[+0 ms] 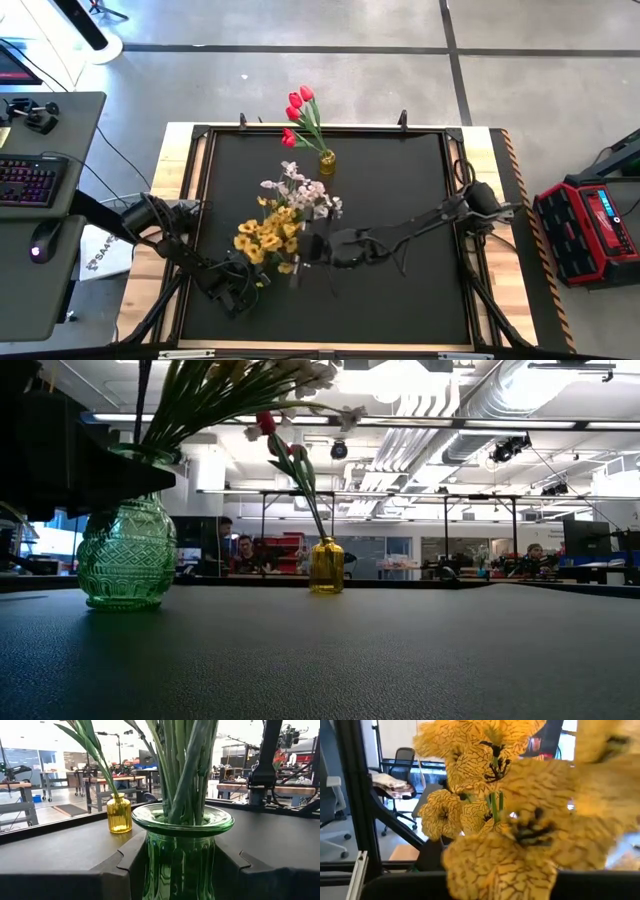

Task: Sort flowers into vase by color
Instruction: Put the yellow flowers into the green vase

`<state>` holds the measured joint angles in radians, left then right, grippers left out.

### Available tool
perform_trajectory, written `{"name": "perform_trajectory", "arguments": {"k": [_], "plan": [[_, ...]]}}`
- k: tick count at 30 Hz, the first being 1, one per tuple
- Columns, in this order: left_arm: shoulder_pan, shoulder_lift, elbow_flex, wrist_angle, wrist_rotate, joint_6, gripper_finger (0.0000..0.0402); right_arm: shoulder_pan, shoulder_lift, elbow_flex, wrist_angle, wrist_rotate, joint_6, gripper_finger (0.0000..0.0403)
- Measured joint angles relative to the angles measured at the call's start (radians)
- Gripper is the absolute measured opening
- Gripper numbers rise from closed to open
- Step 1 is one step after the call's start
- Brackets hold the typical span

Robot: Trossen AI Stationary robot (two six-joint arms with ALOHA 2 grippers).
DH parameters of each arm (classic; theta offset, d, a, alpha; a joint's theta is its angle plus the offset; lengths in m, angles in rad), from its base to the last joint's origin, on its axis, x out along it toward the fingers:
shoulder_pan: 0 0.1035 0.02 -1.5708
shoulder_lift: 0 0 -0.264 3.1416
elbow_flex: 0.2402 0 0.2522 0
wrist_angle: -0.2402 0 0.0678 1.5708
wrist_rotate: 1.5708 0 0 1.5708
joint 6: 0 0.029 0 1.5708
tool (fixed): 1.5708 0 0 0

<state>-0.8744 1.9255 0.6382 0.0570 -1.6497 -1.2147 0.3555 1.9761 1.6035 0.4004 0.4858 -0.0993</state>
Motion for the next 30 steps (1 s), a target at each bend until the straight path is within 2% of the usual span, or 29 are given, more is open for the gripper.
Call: {"name": "perform_trajectory", "arguments": {"k": [7,10,17,23,30], "plan": [[-0.002,0.0,-0.001,-0.002,0.0,-0.002,0.0143,-0.013,0.004,0.002,-0.066,-0.001,0.106,0.0],[-0.002,0.001,-0.001,-0.001,0.001,0.0,0.0151,-0.03,0.014,0.002,-0.095,-0.044,0.173,0.0],[-0.006,0.005,-0.001,-0.005,0.027,0.015,0.0213,-0.061,0.047,0.002,-0.133,-0.075,0.233,0.0],[-0.017,-0.048,-0.001,-0.002,0.114,0.047,0.0272,-0.075,0.047,0.002,-0.183,-0.094,0.271,0.0],[-0.034,-0.159,-0.001,-0.005,0.229,0.191,0.0293,-0.074,0.047,0.002,-0.194,-0.105,0.276,0.0]]}}
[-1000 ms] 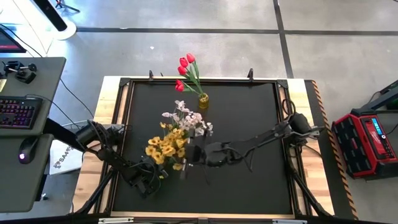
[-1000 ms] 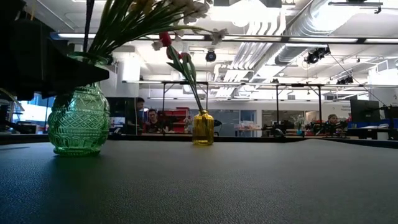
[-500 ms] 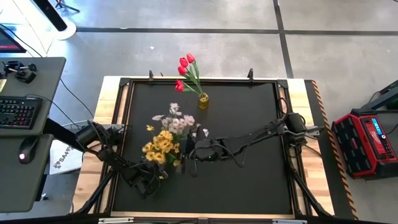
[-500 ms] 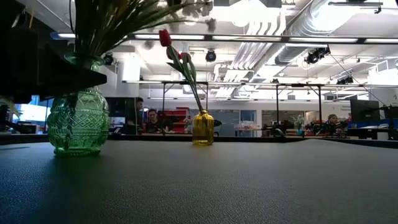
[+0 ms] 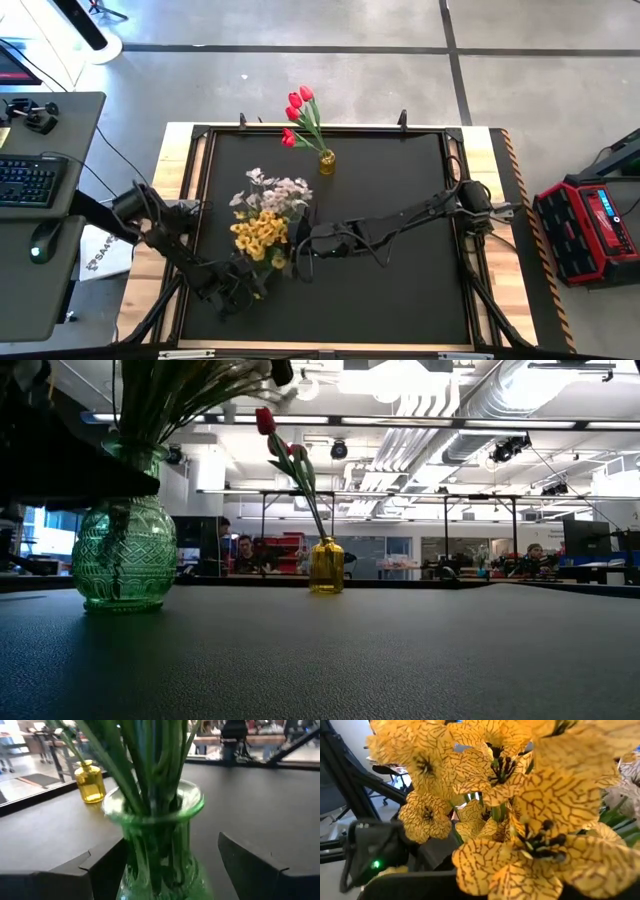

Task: Sort flowers into vase by color
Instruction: Put the yellow flowers into the green vase

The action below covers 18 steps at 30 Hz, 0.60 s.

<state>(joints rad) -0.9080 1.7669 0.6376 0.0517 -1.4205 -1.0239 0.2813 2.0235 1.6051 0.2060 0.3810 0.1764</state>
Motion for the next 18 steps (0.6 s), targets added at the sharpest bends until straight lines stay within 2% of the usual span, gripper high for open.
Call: {"name": "perform_trajectory", "arguments": {"k": [4,9,18], "plan": [[0.0,-0.068,0.0,0.0,0.066,0.079,0.0294,-0.001,0.0,0.0,-0.004,0.0,-0.001,0.0004],[0.0,-0.143,0.0,-0.001,0.142,0.165,0.0294,0.0,0.0,0.0,-0.011,0.0,-0.031,0.0027],[-0.004,-0.197,0.0,-0.003,0.193,0.174,0.0294,0.0,0.001,0.0,-0.062,-0.031,-0.067,0.0126]]}}
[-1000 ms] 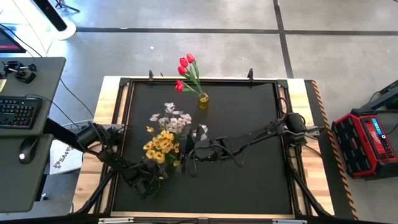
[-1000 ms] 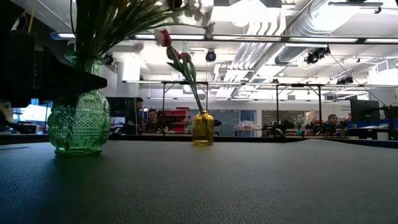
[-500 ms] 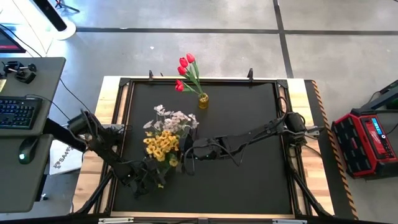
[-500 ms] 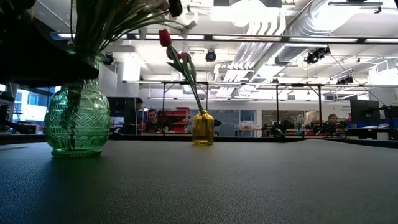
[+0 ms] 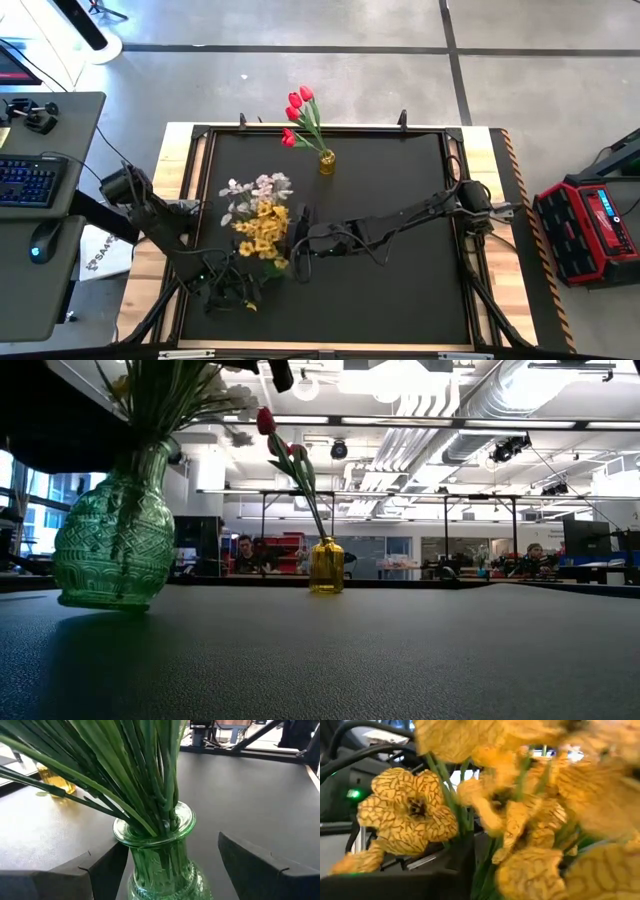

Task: Sort flowers into vase by color
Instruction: Put the yellow flowers into the green vase

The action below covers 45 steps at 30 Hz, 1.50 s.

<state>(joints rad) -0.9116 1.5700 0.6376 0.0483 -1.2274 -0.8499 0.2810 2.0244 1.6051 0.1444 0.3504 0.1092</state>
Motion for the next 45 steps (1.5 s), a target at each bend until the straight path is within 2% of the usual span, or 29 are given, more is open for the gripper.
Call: {"name": "perform_trajectory", "arguments": {"k": [9,14,19,26,30,40,45], "plan": [[-0.009,0.0,0.001,0.0,0.007,-0.009,0.0294,0.001,0.0,0.056,-0.049,-0.053,-0.114,0.0235],[-0.009,-0.001,0.001,0.001,0.005,-0.01,0.0294,0.009,0.0,0.134,-0.158,-0.094,-0.11,0.0265],[-0.009,-0.002,0.001,0.002,-0.01,-0.012,0.0294,0.04,-0.001,0.201,-0.264,-0.08,-0.119,0.0269],[-0.008,-0.002,0.002,0.002,-0.018,-0.012,0.0294,0.109,-0.003,0.235,-0.248,0.057,-0.218,0.027],[-0.007,-0.002,0.002,0.002,-0.026,-0.011,0.0287,0.121,-0.003,0.235,-0.252,0.085,-0.223,0.027],[-0.007,0.001,-0.003,-0.013,-0.068,-0.015,0.0212,0.126,-0.012,0.235,-0.235,0.086,-0.198,0.027],[-0.005,0.043,-0.003,-0.042,-0.096,-0.083,0.0166,0.126,-0.021,0.235,-0.238,0.087,-0.159,0.027]]}}
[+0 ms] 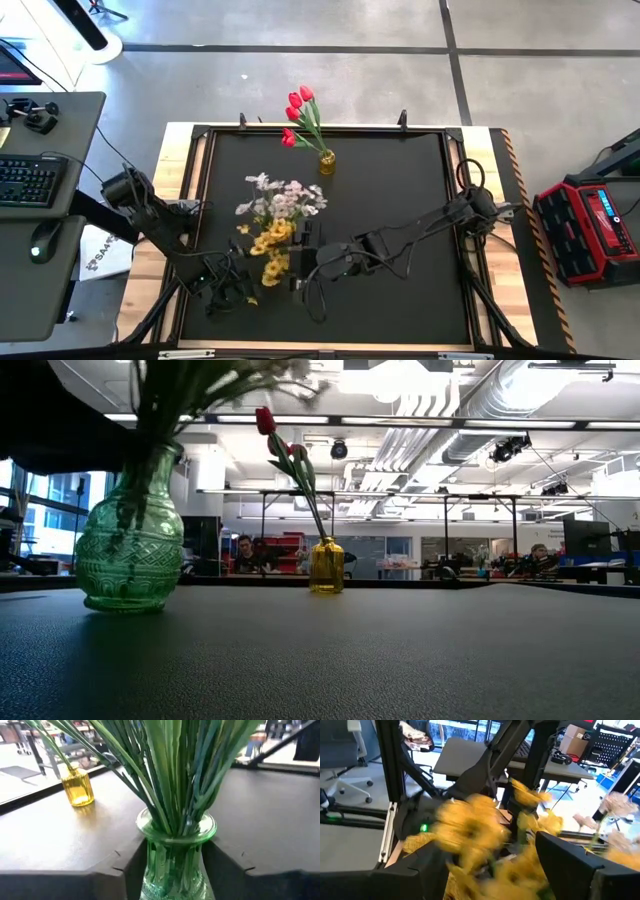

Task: Sort flowers into vase by color
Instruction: Put the yellow flowers into the green vase, then adjust the green vase

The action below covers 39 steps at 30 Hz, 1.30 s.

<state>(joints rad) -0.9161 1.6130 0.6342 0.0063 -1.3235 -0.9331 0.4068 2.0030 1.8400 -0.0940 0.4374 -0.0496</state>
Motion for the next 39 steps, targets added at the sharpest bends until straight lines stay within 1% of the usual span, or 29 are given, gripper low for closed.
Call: {"name": "perform_trajectory", "arguments": {"k": [6,10,15,18,24,26,28,30,31,33,35,39], "plan": [[-0.011,0.07,0.002,-0.008,-0.082,-0.13,0.0123,0.0,-0.017,0.0,-0.032,-0.002,0.033,0.027],[-0.038,0.096,0.001,-0.027,-0.133,-0.196,0.0117,0.004,-0.041,0.0,-0.018,-0.002,0.023,0.027],[-0.077,0.097,0.0,-0.117,-0.154,-0.299,0.0116,0.033,-0.063,0.0,0.027,-0.001,-0.046,0.027],[-0.097,0.096,0.0,-0.214,-0.164,-0.401,0.0115,0.072,-0.086,0.0,0.039,0.017,-0.082,0.0266],[-0.117,0.089,0.002,-0.487,-0.155,-0.668,0.0114,0.184,-0.122,0.0,0.014,0.148,-0.15,0.0252],[-0.115,0.084,0.002,-0.581,-0.15,-0.759,0.0113,0.219,-0.122,-0.001,-0.005,0.192,-0.153,0.0248],[-0.113,0.074,0.0,-0.646,-0.144,-0.816,0.0113,0.247,-0.122,-0.008,-0.025,0.22,-0.14,0.0245],[-0.111,0.062,-0.004,-0.673,-0.08,-0.825,0.0109,0.269,-0.122,-0.022,-0.042,0.258,-0.111,0.0243],[-0.111,0.059,-0.003,-0.673,-0.064,-0.817,0.0107,0.278,-0.122,-0.029,-0.053,0.289,-0.104,0.0243],[-0.111,0.042,0.012,-0.668,-0.06,-0.771,0.0103,0.294,-0.12,-0.046,-0.058,0.344,-0.087,0.0243],[-0.112,0.043,0.025,-0.661,-0.054,-0.731,0.0097,0.302,-0.12,-0.057,-0.063,0.375,-0.07,0.0243],[-0.112,0.042,0.049,-0.626,-0.051,-0.654,0.0083,0.304,-0.12,-0.057,-0.137,0.389,0.013,0.0243]]}}
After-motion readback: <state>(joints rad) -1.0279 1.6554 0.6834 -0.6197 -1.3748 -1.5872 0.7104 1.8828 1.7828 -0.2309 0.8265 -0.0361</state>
